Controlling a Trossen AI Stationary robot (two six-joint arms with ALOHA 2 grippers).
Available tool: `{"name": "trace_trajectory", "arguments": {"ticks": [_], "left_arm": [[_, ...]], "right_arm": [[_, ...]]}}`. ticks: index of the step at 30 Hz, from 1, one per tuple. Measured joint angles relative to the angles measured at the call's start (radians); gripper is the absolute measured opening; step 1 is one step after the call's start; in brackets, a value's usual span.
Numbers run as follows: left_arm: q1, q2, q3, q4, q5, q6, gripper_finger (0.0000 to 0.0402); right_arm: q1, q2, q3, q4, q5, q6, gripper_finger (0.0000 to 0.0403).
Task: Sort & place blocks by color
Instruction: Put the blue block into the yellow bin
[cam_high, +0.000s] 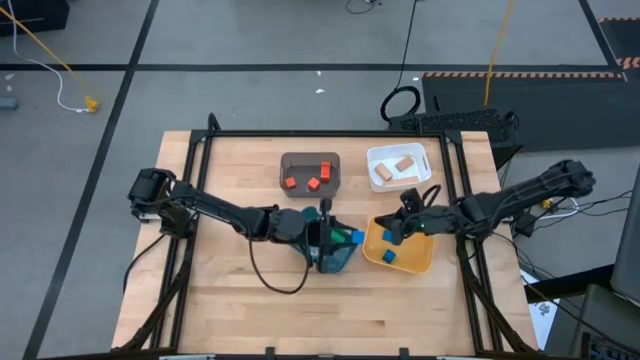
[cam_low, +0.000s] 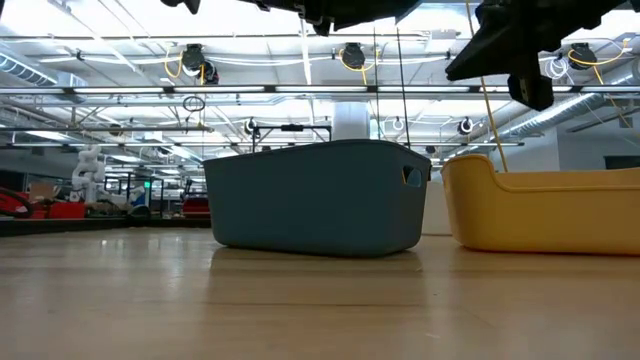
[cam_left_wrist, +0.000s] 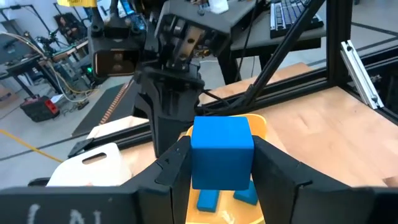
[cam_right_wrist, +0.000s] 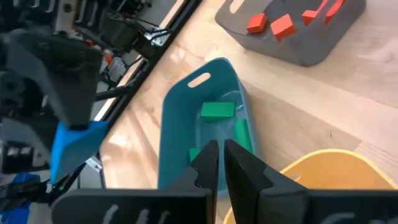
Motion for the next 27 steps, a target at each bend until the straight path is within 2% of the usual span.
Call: {"name": "trace_trajectory", "arguments": {"ticks": [18,24,27], "left_arm": [[-0.001,0.0,0.0,-0.001,0.001,-0.01,0.0137],[-0.003,0.0,0.0,-0.002,0.001,-0.023,0.0141],[-0.003,0.0,0.0,-0.002,0.053,-0.042,0.0143]], "right_arm": [[-0.021,0.034,0.0,0.027,0.001,0.044,0.0018],[-0.021,0.034,0.0,0.029,-0.007,-0.034,0.0018],[-0.021,0.034,0.0,0.03,-0.03,-0.072,0.0021]]}}
